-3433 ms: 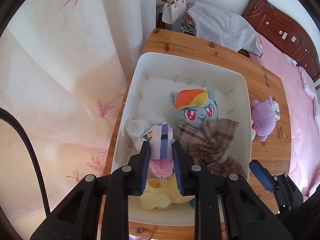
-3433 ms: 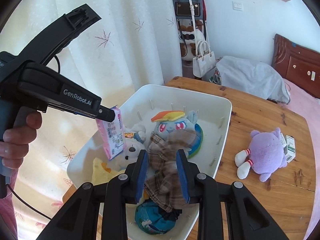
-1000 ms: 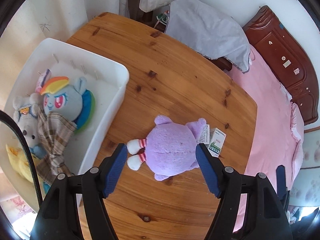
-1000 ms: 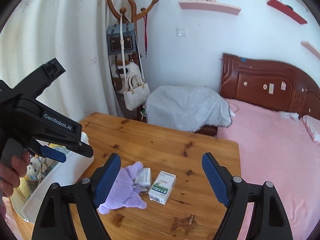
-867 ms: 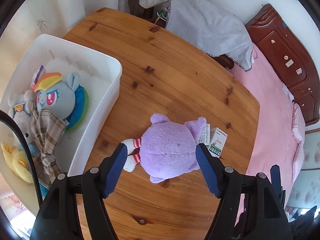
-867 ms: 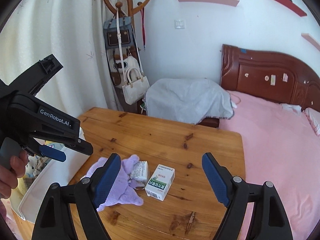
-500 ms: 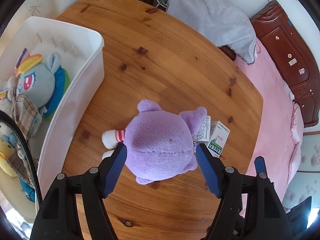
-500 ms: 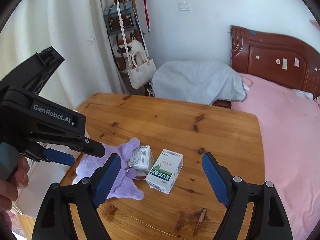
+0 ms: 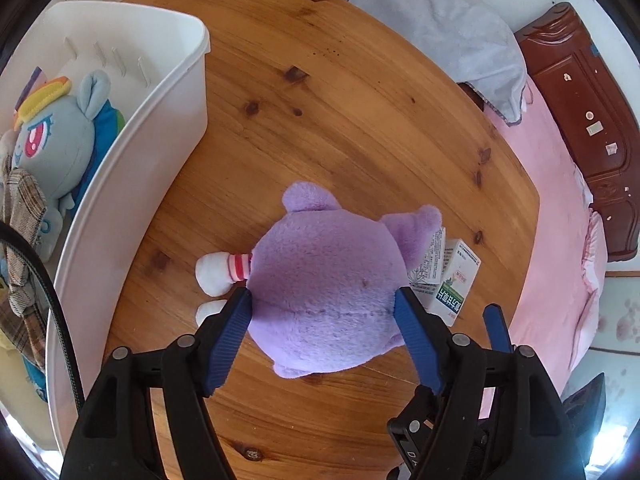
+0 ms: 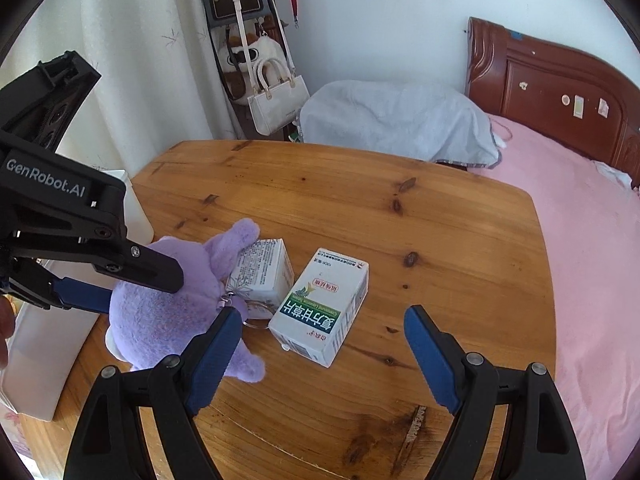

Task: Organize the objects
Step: 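Grasp the purple plush with the left gripper while the right gripper grasps the white-green milk carton, then carry the purple plush with the left gripper while the right gripper carries the carton over the tray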

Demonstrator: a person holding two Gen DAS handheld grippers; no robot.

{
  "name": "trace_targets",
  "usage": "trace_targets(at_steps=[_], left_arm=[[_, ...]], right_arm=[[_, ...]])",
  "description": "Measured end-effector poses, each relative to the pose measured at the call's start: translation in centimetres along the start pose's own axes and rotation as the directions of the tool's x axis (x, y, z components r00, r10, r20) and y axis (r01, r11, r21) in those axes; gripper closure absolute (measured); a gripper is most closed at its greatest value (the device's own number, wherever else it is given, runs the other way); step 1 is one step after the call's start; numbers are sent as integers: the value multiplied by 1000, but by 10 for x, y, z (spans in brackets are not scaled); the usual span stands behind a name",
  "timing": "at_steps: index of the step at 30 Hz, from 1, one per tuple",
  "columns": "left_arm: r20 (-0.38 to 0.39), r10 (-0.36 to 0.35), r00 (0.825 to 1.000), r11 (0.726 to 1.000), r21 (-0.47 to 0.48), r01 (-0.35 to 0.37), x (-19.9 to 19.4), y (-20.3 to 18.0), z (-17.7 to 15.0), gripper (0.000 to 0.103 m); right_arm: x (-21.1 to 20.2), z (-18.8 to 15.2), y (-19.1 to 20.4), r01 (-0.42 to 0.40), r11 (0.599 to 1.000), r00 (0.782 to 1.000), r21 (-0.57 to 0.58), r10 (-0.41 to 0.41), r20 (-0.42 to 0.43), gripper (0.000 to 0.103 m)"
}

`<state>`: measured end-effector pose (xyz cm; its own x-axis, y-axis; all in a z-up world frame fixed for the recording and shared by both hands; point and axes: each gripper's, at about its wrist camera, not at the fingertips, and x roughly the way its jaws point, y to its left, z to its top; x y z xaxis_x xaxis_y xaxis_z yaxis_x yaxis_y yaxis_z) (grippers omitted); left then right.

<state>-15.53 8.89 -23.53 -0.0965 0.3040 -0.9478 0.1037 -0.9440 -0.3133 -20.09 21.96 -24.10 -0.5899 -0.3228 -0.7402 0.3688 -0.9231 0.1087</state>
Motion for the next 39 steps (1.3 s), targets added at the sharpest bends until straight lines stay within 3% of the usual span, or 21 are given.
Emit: trace_targets(at_steps=[11,20,28,39], left_arm=[[-13,-41,999,999,-18,41,16,0,9,19],[-52,-79,995,997,-17,78,31,-4,12,18],[-59,-91,994,996,-16,90,35,-6,11,21],[-51,-76,996,997,28,78,28,-8,4,29]], right_arm=[[10,-3,-4,-6,1000,1000,25,6,-12,19],[16,-2,-7,-18,998,1000,52,19,-20,37],[15,-2,-12,-18,997,999,78,21,-28,62],[6,1,-17,-10,995,1000,98,10,3,68]])
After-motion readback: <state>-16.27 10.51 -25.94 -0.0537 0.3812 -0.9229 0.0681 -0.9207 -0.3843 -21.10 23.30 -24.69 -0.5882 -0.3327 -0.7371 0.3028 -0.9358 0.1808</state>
